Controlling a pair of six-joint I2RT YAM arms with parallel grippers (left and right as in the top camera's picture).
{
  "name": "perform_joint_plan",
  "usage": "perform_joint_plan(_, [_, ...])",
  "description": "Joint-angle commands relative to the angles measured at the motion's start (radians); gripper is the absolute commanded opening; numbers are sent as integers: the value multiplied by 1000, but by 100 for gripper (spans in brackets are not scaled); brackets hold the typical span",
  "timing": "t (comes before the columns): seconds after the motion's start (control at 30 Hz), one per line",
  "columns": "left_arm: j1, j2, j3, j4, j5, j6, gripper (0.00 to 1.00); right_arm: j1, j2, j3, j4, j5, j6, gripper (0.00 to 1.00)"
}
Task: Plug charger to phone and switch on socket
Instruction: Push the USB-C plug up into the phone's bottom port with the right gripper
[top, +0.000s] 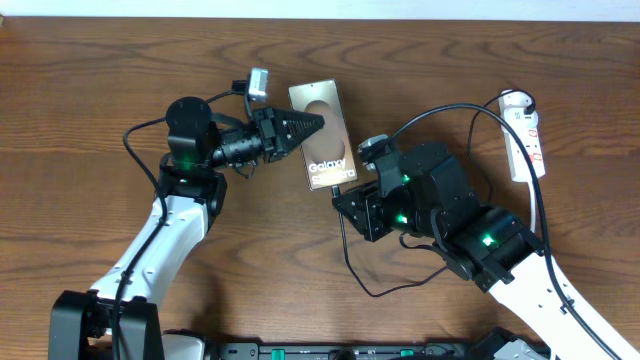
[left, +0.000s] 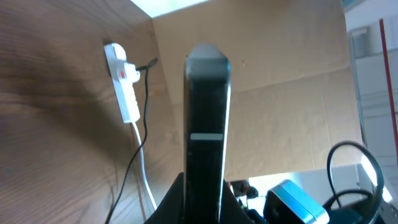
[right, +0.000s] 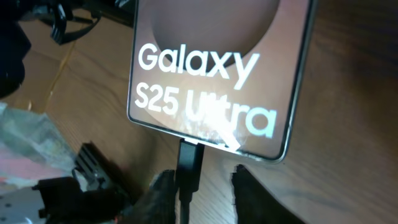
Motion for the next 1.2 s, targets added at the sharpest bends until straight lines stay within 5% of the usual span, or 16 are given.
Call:
perform_joint_plan(0.0, [0,-10,14,12,11,24,7,-2,-5,14,-6,10,-11,35])
perform_joint_plan(0.3, [0,-10,14,12,-45,24,7,62,3,14,2,26,4,35])
perform_joint_plan(0.9, [0,-10,14,5,-32,24,7,112,25,14,17,174,58,1])
perform_joint_plan(1.17, [0,-10,14,-48,-10,51,7,111,25,14,116,183,57,1])
